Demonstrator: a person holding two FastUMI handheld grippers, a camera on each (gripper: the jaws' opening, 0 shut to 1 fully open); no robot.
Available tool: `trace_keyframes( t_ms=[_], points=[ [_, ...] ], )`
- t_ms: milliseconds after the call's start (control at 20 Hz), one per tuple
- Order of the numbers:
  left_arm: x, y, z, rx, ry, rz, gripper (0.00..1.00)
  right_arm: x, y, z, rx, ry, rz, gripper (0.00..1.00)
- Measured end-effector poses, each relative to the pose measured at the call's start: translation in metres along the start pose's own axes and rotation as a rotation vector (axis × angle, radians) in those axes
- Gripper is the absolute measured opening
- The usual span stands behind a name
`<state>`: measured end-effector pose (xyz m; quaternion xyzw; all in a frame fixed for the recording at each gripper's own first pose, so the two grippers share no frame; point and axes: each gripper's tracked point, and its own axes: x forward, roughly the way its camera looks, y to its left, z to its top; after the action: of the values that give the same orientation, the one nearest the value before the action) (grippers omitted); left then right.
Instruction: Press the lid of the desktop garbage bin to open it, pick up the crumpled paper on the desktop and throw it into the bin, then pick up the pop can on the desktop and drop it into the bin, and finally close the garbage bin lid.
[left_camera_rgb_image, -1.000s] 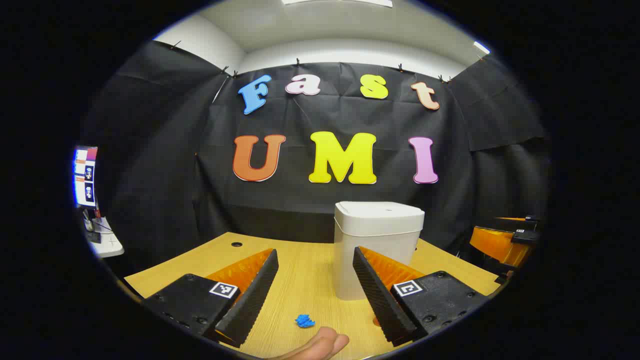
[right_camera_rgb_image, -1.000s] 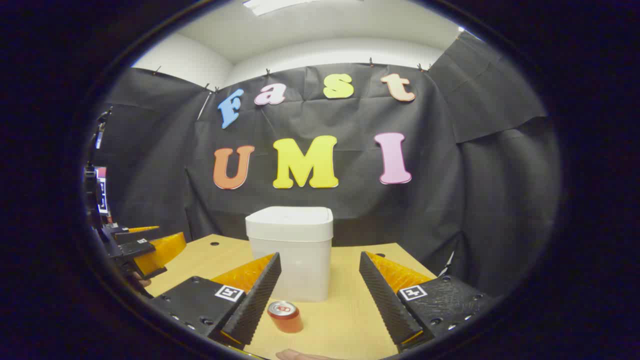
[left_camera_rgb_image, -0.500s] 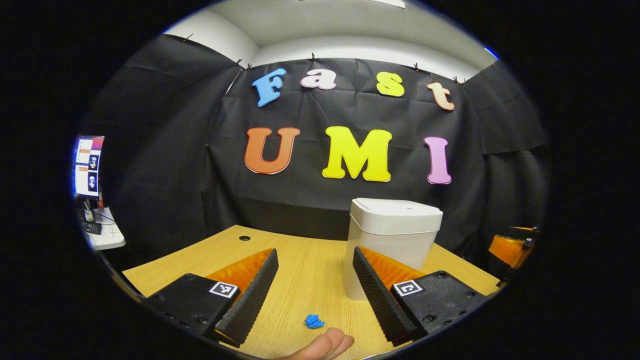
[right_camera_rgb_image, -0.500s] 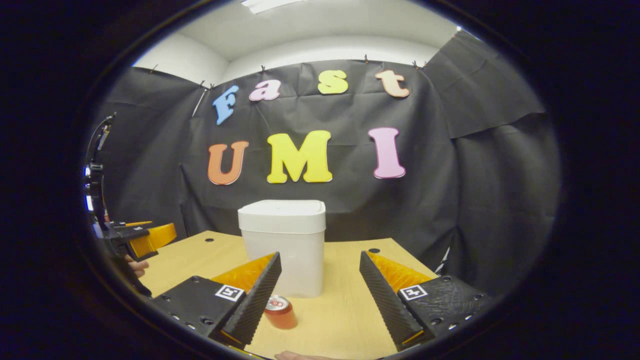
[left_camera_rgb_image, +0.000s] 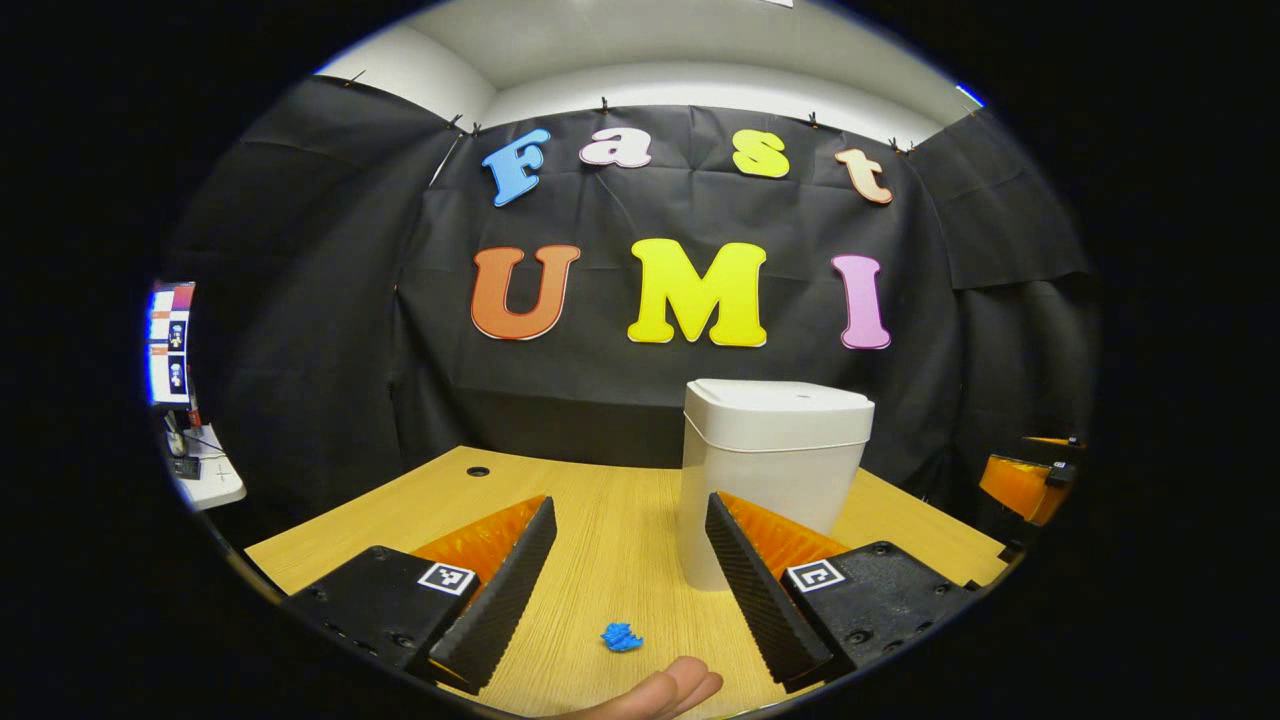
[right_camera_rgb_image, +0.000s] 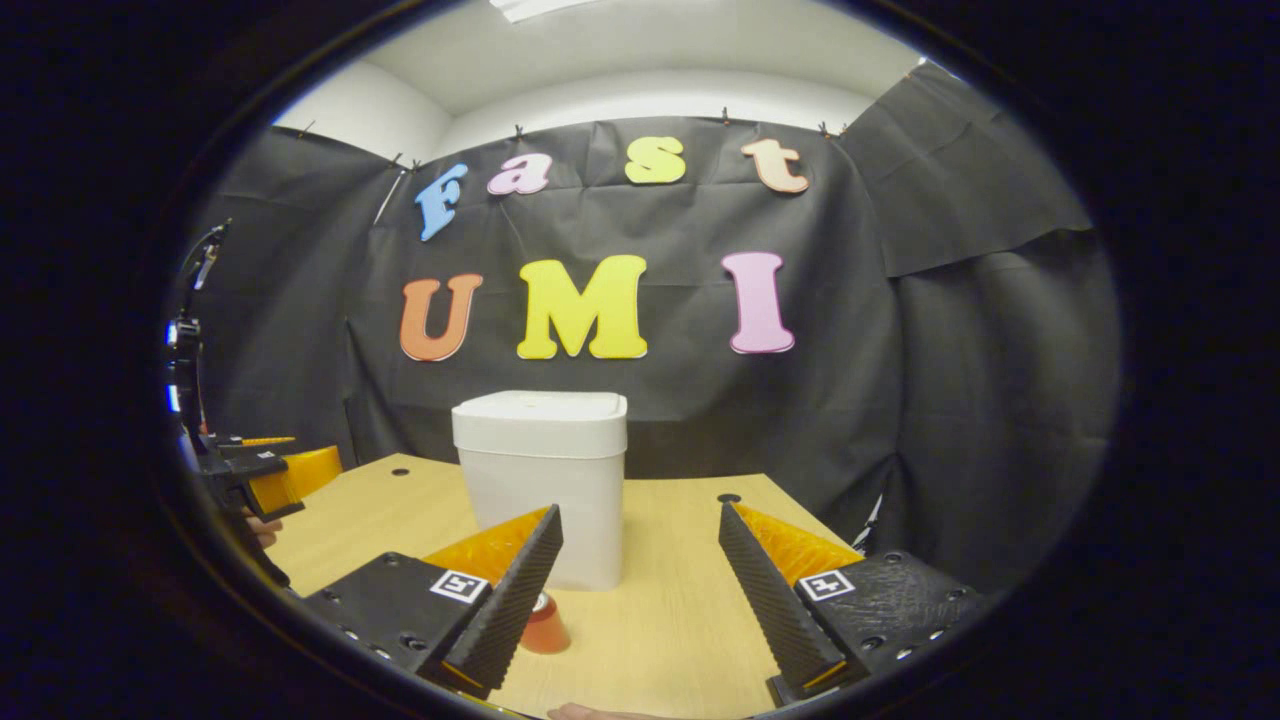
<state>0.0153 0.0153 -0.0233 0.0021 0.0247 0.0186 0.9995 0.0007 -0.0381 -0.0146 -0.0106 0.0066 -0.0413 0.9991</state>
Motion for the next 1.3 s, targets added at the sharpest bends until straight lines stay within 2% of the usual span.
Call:
trace_keyframes(
  t_ms=[150, 350, 550, 600, 650, 700, 850, 900, 950, 1000, 1050, 1100, 1150, 1200, 1250, 1300],
  points=[
    [0.004, 0.001, -0.006, 0.006, 0.017, 0.018, 0.97, 0.001, 0.004, 0.000, -0.020, -0.008, 0.011, 0.96],
    [0.004, -0.004, -0.009, 0.011, 0.030, 0.005, 0.97, 0.001, 0.009, 0.001, -0.018, -0.009, 0.025, 0.96],
    [0.001, -0.010, -0.006, 0.046, 0.015, -0.012, 0.97, 0.004, 0.017, 0.011, -0.016, -0.016, 0.048, 0.77],
    [0.000, -0.011, -0.006, 0.051, 0.013, -0.014, 0.97, 0.006, 0.022, 0.014, -0.009, -0.019, 0.067, 0.68],
    [0.000, -0.011, -0.006, 0.056, 0.011, -0.017, 0.97, 0.006, 0.031, 0.015, -0.009, -0.020, 0.095, 0.67],
    [0.001, -0.012, -0.006, 0.060, 0.010, -0.018, 0.97, 0.008, 0.035, 0.018, -0.017, -0.020, 0.104, 0.70],
    [0.001, -0.009, -0.008, 0.064, 0.017, -0.011, 0.97, 0.017, 0.039, 0.025, -0.058, -0.026, 0.103, 0.69],
    [0.002, -0.009, -0.008, 0.066, 0.019, -0.009, 0.97, 0.021, 0.042, 0.026, -0.059, -0.029, 0.103, 0.66],
    [0.003, -0.008, -0.009, 0.067, 0.021, -0.008, 0.97, 0.027, 0.043, 0.031, -0.043, -0.033, 0.087, 0.69],
    [0.003, -0.006, -0.009, 0.067, 0.022, -0.005, 0.97, 0.030, 0.043, 0.034, -0.013, -0.030, 0.094, 0.30],
    [0.003, -0.004, -0.009, 0.066, 0.022, -0.003, 0.97, 0.036, 0.048, 0.037, 0.009, -0.021, 0.122, 0.22],
    [0.003, -0.003, -0.009, 0.066, 0.021, -0.001, 0.97, 0.041, 0.055, 0.039, 0.024, -0.009, 0.143, 0.27],
    [0.004, -0.002, -0.009, 0.066, 0.021, 0.000, 0.97, 0.050, 0.054, 0.043, 0.024, 0.000, 0.140, 0.27],
    [0.005, -0.001, -0.009, 0.065, 0.022, 0.002, 0.97, 0.054, 0.043, 0.049, 0.046, 0.009, 0.127, 0.14],
    [0.005, 0.001, -0.010, 0.064, 0.024, 0.004, 0.97, 0.061, 0.051, 0.047, 0.059, 0.022, 0.131, 0.01],
    [0.005, 0.002, -0.009, 0.064, 0.023, 0.004, 0.97, 0.069, 0.057, 0.044, 0.056, 0.043, 0.142, 0.00]
  ],
)
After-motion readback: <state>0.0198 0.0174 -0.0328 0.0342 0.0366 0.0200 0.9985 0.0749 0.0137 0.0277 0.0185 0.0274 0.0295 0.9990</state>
